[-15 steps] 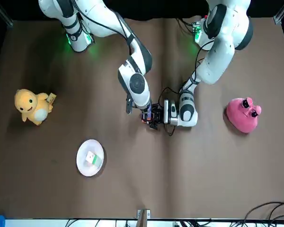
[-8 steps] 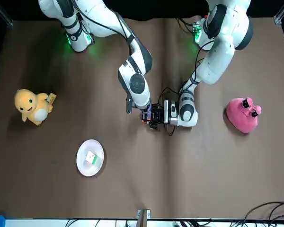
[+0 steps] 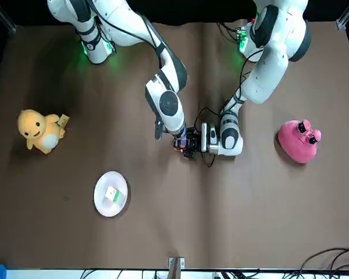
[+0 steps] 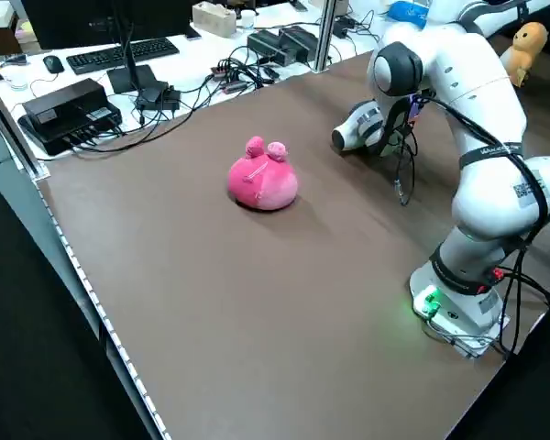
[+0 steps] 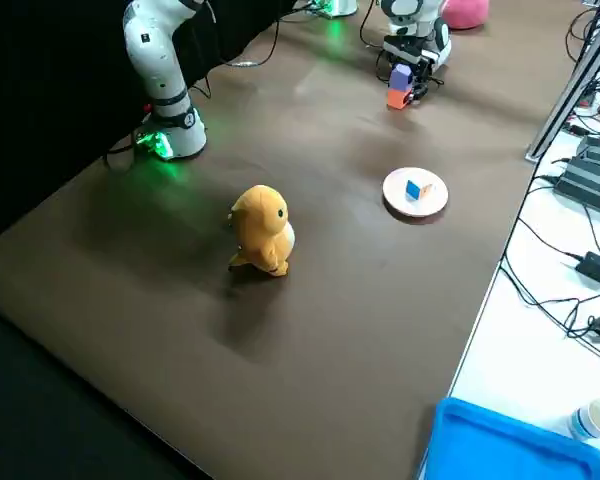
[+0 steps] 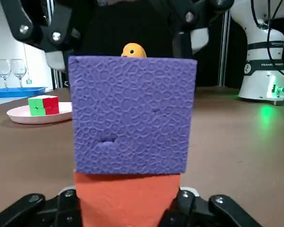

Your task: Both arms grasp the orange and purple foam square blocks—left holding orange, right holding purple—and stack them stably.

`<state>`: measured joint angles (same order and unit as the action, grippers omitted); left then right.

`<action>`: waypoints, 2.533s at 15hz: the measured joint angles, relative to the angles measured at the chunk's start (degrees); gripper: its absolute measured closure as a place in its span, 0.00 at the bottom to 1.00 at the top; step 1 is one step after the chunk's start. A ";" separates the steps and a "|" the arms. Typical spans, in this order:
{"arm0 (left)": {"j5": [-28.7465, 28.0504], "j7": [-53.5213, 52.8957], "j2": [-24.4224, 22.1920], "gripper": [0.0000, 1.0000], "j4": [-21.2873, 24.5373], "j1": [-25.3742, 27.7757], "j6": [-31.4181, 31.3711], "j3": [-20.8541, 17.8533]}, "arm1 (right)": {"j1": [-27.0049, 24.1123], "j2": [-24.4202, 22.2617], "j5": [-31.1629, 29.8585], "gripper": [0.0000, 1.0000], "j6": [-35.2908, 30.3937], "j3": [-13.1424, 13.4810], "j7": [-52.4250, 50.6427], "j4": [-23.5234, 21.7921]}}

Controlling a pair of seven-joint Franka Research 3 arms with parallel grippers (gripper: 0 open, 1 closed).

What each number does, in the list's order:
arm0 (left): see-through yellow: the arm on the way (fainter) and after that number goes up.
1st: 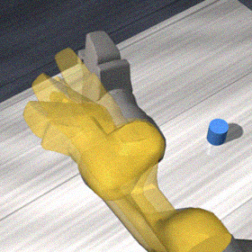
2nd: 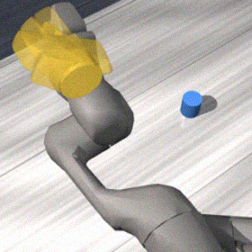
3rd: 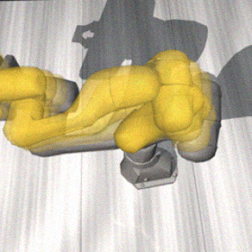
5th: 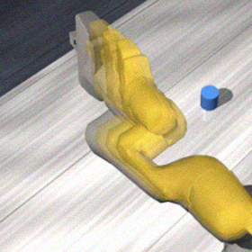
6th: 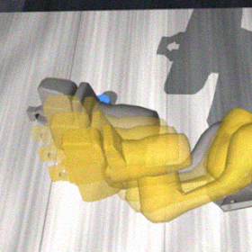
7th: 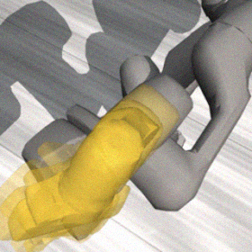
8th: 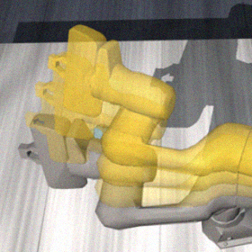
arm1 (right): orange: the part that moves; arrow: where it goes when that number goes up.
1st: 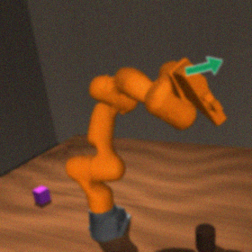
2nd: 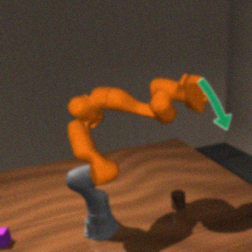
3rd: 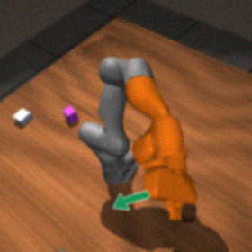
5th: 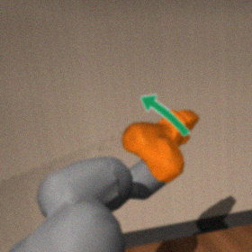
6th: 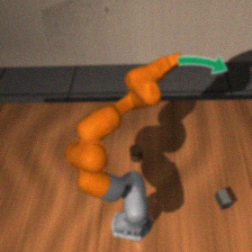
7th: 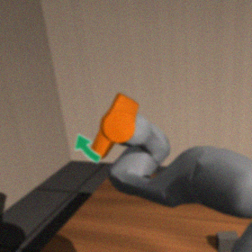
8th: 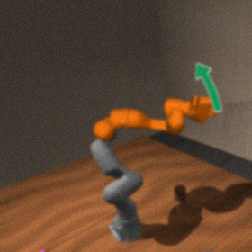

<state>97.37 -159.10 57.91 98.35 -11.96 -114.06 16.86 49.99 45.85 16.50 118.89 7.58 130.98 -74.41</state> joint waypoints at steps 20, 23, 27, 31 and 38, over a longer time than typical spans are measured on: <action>-0.65 -0.59 0.03 0.00 -0.54 0.10 -0.12 -0.45 | -0.01 0.32 0.00 0.00 -1.96 0.18 0.09 0.34; -0.65 -0.56 0.03 0.00 -0.58 0.24 -0.12 -0.51 | -0.01 0.29 0.00 0.00 -1.97 0.27 0.09 0.72; -0.65 -0.46 0.03 0.00 -0.54 0.56 -0.11 -0.52 | -0.06 0.12 0.00 0.00 -2.18 0.45 0.09 1.69; -0.65 -0.42 -0.11 0.00 -0.21 1.35 -0.06 -0.46 | -0.07 -0.11 0.00 0.00 -3.53 0.54 0.10 1.88; -1.15 -0.42 -1.22 0.00 1.97 3.78 0.12 -0.45 | -0.07 -0.20 0.02 0.00 -5.92 0.55 0.11 3.39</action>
<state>96.22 -159.52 56.69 100.32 -8.18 -113.94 16.41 49.92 45.65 16.52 112.97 8.13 131.09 -71.01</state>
